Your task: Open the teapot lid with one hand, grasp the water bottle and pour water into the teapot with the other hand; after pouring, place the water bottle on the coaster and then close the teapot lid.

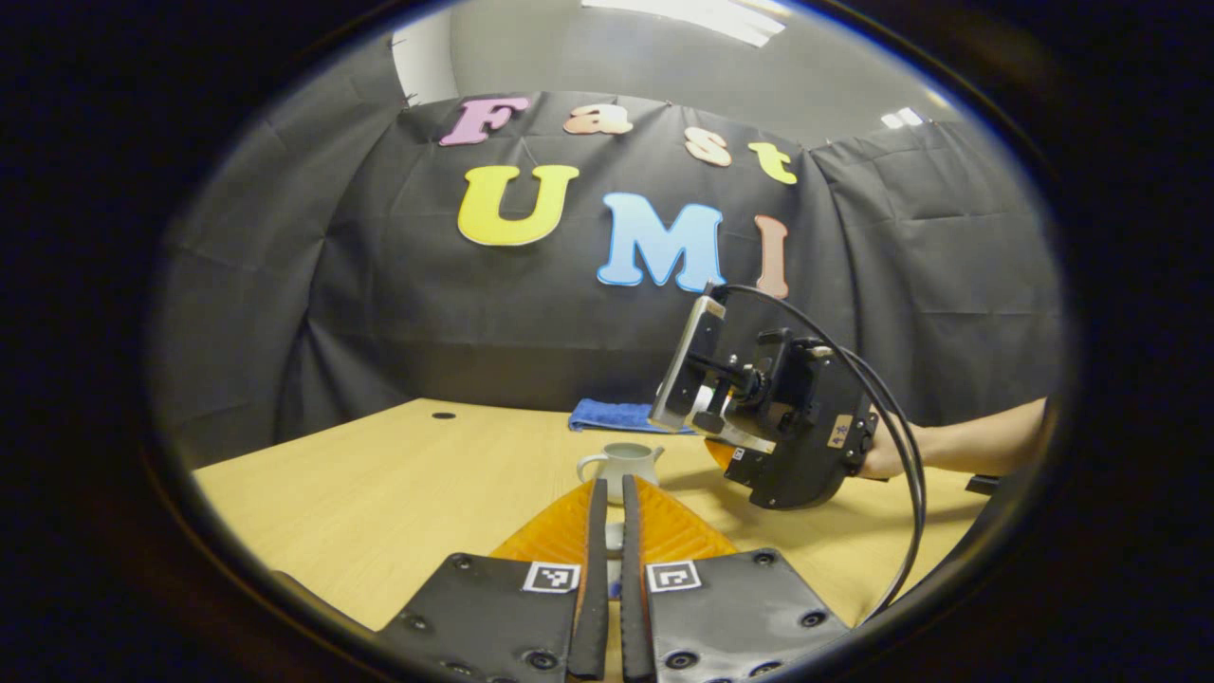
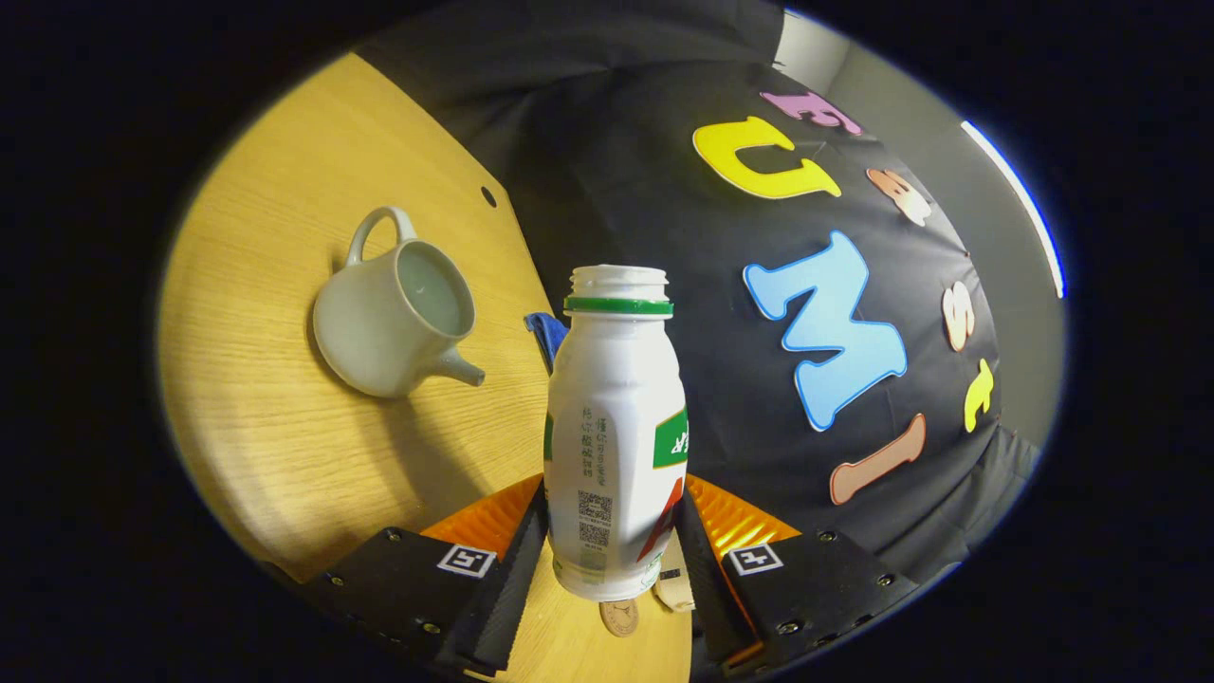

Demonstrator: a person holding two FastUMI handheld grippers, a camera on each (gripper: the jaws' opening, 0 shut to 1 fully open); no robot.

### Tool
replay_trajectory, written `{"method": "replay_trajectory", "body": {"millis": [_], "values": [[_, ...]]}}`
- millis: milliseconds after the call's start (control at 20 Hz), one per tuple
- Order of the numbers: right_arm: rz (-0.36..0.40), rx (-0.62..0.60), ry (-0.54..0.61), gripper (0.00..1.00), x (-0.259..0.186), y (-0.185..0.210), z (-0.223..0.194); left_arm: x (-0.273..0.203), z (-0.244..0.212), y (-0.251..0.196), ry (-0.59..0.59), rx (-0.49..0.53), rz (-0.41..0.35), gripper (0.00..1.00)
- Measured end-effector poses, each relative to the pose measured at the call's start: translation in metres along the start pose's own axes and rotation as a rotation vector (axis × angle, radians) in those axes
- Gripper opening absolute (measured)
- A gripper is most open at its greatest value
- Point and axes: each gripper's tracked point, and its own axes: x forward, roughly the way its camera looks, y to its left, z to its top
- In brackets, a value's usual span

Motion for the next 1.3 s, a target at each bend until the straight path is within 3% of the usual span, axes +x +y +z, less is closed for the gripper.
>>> {"method": "replay_trajectory", "body": {"millis": [600, 1300], "values": [[-0.052, -0.291, -0.017, 0.74, 0.009, -0.011, 0.009, -0.003, 0.001, 0.003, -0.026, 0.065, 0.014, 0.16], [-0.098, -0.483, -0.038, 0.74, 0.011, -0.017, 0.020, -0.005, 0.008, 0.007, -0.040, 0.086, 0.025, 0.16]]}}
